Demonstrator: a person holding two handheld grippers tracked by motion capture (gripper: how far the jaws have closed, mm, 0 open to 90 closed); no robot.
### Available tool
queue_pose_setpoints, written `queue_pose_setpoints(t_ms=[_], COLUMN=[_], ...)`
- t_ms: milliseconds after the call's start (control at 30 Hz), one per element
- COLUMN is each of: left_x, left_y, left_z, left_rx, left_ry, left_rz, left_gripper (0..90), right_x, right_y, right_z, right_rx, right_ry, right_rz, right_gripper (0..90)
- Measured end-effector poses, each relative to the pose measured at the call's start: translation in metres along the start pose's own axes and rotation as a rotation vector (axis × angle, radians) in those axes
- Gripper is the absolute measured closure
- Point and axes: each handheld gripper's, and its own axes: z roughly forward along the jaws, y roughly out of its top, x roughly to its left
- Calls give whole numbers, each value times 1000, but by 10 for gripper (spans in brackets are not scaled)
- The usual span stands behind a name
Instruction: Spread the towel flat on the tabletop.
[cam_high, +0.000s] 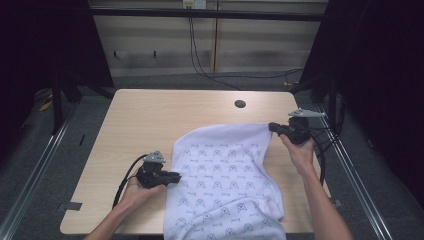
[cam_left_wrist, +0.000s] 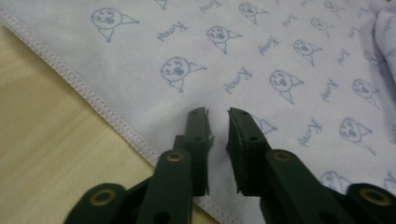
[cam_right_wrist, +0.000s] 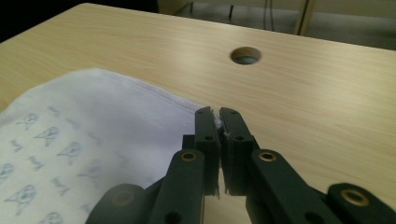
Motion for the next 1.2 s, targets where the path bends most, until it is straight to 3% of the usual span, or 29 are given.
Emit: queue_pose_setpoints(t_ms=[67,167,200,267,333,367,433,567,600,700,800,833,900,967,1033,1200], left_x=[3,6,9,10,9,8,7,7,5,2,2,2,4,5,4,3], left_y=[3,9,14,18,20,19,19,14,12,7,5,6,6,5,5,5], left_z=[5,9,14,17,18,17,16,7,5,0,-1,-1,0,-1,-1,-1], left_rx=[-17,-3,-9,-6,-3,-1,8,25,29,34,32,33,32,29,27,26], left_ry=[0,-7,0,7,30,35,45,48,61,81,92,97,90,83,89,97], left_rz=[-5,0,-6,-3,11,13,7,10,20,29,28,31,25,12,8,-3], left_gripper=[743,740,741,745,750,750,722,716,741,803,836,850,871,886,889,889], right_x=[-13,-25,-36,-42,-45,-44,-32,12,24,47,56,57,57,62,72,100], right_y=[-1,0,1,2,1,0,-4,-25,-34,-62,-77,-80,-82,-81,-84,-106], right_z=[0,1,6,9,9,8,4,-13,-17,-21,-20,-21,-26,-36,-45,-65], right_rx=[15,31,57,55,28,29,41,80,106,200,271,270,224,195,203,254], right_ry=[-48,-76,-104,-188,-207,-178,-131,83,113,151,136,124,145,222,314,435], right_rz=[8,10,16,34,85,91,41,-37,-62,-124,-161,-163,-139,-134,-118,-146], right_gripper=[870,867,837,743,649,639,628,627,627,621,577,571,602,639,620,564])
